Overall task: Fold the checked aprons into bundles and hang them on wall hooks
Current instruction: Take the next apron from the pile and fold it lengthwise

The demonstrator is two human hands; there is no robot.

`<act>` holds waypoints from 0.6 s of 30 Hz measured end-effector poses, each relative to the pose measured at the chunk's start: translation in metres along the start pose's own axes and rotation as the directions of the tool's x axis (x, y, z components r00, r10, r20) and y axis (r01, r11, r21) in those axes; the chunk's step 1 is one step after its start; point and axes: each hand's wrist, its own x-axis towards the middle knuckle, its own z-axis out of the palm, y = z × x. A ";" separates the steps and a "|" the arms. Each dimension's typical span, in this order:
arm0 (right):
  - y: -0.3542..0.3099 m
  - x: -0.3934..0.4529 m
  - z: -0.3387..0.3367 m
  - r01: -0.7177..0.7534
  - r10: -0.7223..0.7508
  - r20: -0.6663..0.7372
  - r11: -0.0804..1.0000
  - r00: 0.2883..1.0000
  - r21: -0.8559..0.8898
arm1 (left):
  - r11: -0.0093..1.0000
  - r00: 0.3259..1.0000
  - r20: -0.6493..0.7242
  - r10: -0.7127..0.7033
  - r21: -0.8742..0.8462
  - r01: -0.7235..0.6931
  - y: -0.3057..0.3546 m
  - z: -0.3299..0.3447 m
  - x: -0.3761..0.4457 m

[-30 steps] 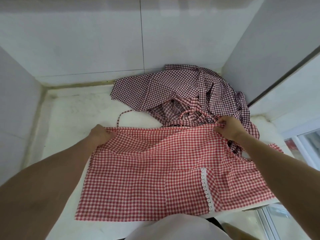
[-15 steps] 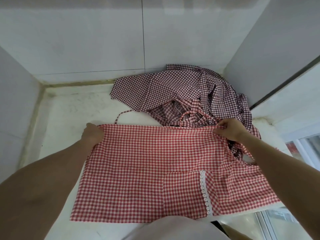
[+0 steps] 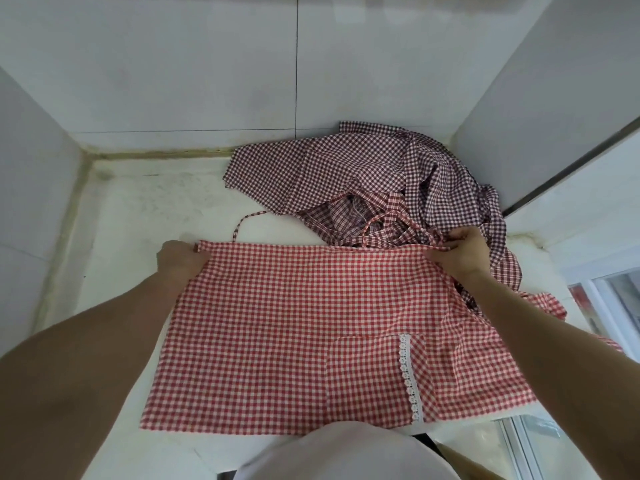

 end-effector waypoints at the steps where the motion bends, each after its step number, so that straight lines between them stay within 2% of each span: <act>1: -0.002 0.001 -0.002 -0.035 0.035 0.007 0.999 0.999 0.007 | 0.999 1.000 -0.012 0.024 -0.031 -0.025 0.000 -0.001 -0.001; 6: -0.003 0.000 -0.011 -0.075 0.075 0.092 0.997 0.993 -0.005 | 0.991 0.996 -0.073 0.058 -0.114 -0.066 -0.005 -0.012 -0.004; 9: -0.005 -0.004 -0.019 -0.056 0.064 0.279 0.998 0.958 -0.036 | 0.991 0.990 -0.140 0.006 -0.130 -0.025 -0.008 -0.021 -0.007; 12: -0.012 -0.009 -0.025 -0.025 0.045 0.492 0.999 0.869 -0.047 | 0.995 0.967 -0.234 -0.101 -0.015 0.101 -0.002 -0.024 -0.016; 14: -0.016 -0.010 -0.025 0.051 0.000 0.491 0.995 0.871 -0.089 | 0.979 0.946 -0.290 -0.142 0.098 0.177 0.005 -0.018 -0.030; 16: -0.022 -0.011 -0.022 0.132 -0.057 0.451 0.982 0.891 -0.136 | 0.973 0.961 -0.274 -0.019 0.218 0.082 0.023 -0.004 -0.054; 18: -0.027 -0.013 -0.017 0.195 -0.095 0.451 0.964 0.888 -0.180 | 0.960 0.975 -0.169 0.145 0.262 -0.097 0.048 0.022 -0.085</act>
